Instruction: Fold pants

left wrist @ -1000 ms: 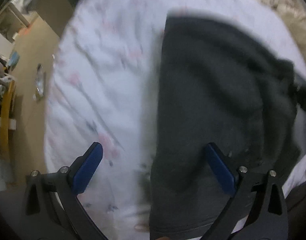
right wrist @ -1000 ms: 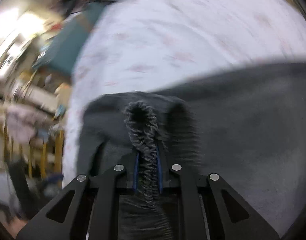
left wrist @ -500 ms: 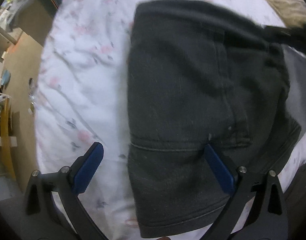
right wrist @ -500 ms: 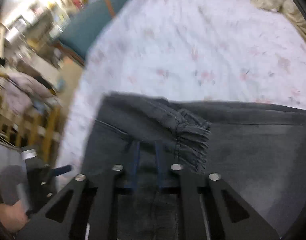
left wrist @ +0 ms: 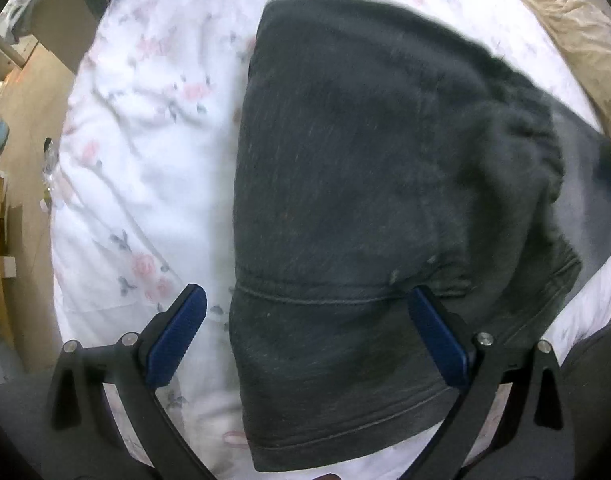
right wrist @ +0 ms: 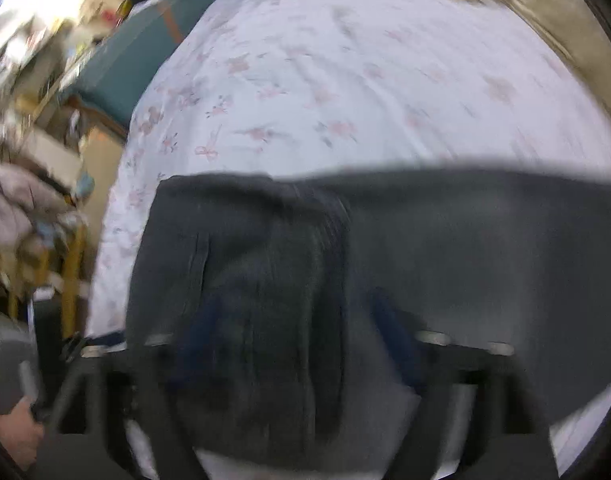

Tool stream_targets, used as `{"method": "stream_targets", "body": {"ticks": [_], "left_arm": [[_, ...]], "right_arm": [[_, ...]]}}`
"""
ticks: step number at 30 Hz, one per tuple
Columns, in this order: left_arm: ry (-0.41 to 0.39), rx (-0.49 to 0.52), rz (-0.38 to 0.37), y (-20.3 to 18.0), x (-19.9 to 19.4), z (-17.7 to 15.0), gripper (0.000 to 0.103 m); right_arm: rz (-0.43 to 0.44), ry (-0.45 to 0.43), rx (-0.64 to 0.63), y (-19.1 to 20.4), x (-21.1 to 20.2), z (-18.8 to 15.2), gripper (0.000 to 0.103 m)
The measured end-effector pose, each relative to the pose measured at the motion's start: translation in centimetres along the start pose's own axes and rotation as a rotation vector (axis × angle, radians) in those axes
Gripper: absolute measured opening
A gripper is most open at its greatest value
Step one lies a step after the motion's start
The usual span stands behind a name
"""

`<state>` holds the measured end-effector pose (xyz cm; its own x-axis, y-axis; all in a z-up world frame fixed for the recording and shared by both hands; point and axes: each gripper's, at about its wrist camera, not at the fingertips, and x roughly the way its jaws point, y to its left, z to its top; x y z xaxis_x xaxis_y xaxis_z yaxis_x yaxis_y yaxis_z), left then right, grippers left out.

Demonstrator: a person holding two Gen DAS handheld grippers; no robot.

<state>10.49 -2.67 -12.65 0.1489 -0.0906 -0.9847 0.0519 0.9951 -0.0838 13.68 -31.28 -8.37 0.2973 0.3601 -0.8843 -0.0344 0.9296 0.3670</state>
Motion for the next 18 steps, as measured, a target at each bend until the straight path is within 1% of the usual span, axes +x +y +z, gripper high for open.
{"method": "stream_targets", "body": {"ticks": [1,3,4,5,6,7,8,9,10,12,13,14,15,16,17,18], "left_arm": [[-0.016,-0.002,-0.001,-0.1,-0.4,0.0,0.100],[-0.040,-0.008,0.000,-0.1,-1.0,0.0,0.100],[-0.046,-0.011,-0.001,0.0,-1.1,0.1,0.100],[-0.049,-0.014,-0.002,0.0,-1.2,0.0,0.100],[-0.050,-0.017,-0.002,0.1,-1.2,-0.2,0.100],[-0.048,-0.019,-0.004,0.3,-1.2,-0.4,0.100],[-0.046,-0.022,-0.005,0.6,-1.2,-0.1,0.100],[-0.045,-0.026,-0.004,1.0,-1.4,-0.4,0.100],[-0.048,-0.034,-0.002,1.3,-1.6,-0.4,0.100],[-0.061,-0.056,0.000,2.0,-1.9,-0.3,0.100],[-0.071,-0.069,0.002,2.5,-2.2,-0.3,0.100],[-0.075,-0.077,0.004,2.9,-2.2,0.0,0.100],[-0.076,-0.086,0.004,3.4,-2.3,-0.1,0.100],[-0.075,-0.102,-0.002,3.9,-2.5,0.0,0.100],[-0.074,-0.115,-0.008,4.8,-2.6,0.2,0.100],[-0.075,-0.132,-0.012,5.1,-2.5,0.3,0.100]], "right_arm": [[0.009,0.027,0.033,-0.4,0.3,-1.3,0.084],[0.015,0.083,0.080,-1.2,1.5,-3.7,0.078],[0.010,0.106,0.083,-1.4,2.1,-4.5,0.073],[0.032,0.134,0.060,-1.1,2.8,-5.2,0.044],[0.023,0.127,0.046,-0.7,2.9,-5.5,0.030],[0.000,0.111,0.042,-0.5,2.6,-5.8,0.022],[0.036,0.097,0.073,-0.3,1.9,-5.9,0.010],[0.081,0.082,0.106,-0.3,1.0,-6.0,0.008],[0.097,0.070,0.126,-0.3,0.2,-6.2,0.008],[0.038,0.054,0.161,-0.6,-0.7,-6.4,0.007],[0.002,0.069,0.184,-1.2,-0.3,-6.5,0.007],[-0.078,0.114,0.211,-1.8,0.8,-6.8,0.007],[-0.126,0.147,0.225,-2.1,1.7,-6.9,0.007],[-0.132,0.166,0.222,-2.0,2.3,-6.9,0.011],[-0.120,0.161,0.193,-1.3,2.2,-6.6,0.012],[-0.121,0.124,0.168,-0.6,1.4,-6.3,0.012]]}}
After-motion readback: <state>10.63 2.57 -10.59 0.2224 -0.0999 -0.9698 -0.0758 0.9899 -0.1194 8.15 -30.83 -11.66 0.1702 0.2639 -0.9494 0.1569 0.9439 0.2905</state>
